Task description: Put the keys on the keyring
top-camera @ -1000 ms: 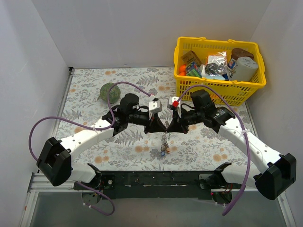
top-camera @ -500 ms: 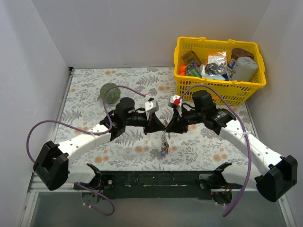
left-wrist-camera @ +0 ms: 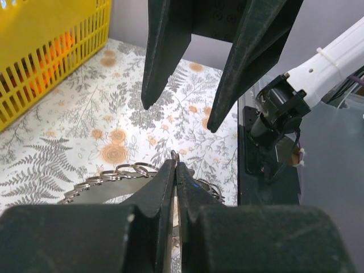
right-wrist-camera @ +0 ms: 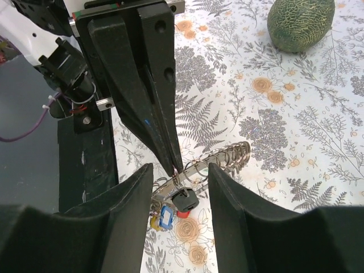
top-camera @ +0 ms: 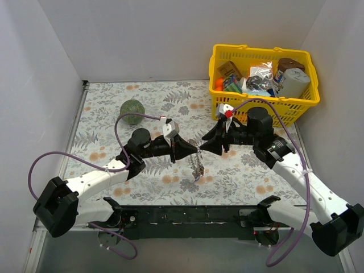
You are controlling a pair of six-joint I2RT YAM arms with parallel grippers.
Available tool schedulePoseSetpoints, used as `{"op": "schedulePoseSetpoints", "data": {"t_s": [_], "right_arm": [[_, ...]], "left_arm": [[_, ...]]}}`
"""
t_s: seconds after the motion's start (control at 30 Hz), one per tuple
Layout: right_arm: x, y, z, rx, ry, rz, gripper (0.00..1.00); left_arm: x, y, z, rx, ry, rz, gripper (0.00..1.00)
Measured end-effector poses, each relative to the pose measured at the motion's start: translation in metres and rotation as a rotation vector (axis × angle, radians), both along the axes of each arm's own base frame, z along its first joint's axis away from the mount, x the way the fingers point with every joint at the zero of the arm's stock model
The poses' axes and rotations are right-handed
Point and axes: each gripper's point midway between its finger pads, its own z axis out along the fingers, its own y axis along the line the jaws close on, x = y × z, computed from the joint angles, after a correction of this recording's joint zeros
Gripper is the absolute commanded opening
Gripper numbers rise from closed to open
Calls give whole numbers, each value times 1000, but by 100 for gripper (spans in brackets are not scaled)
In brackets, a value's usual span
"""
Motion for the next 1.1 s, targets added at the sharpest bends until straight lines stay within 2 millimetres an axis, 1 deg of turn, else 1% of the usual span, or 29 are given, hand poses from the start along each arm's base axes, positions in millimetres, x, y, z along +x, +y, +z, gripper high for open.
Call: {"op": "schedulePoseSetpoints", "data": {"t_s": [0.13, 0.27, 0.4, 0.57, 0.67, 0.77, 1.0, 1.1], "right_arm": [[2, -2, 6, 26, -14, -14, 49], [1, -3, 6, 41, -14, 1, 46], [-10, -2, 9, 83, -31, 60, 45], [-31, -4, 23, 159, -94, 156, 46], [-38, -4, 31, 187, -130, 192, 47], [-40, -5, 33, 200, -150, 210, 47], [-38, -5, 26, 200, -147, 213, 46], [-36, -6, 24, 197, -144, 204, 42]], "left_arm": [[2, 0, 12, -47, -30, 15, 0], [1, 3, 29, -108, -81, 22, 0], [-3, 5, 42, -165, -128, 18, 0], [-10, 7, 48, -208, -159, -4, 0], [-15, 7, 54, -230, -178, -27, 0], [-19, 7, 60, -248, -197, -50, 0], [-28, 8, 63, -259, -210, -97, 0], [-31, 8, 64, -261, -213, -109, 0]]}}
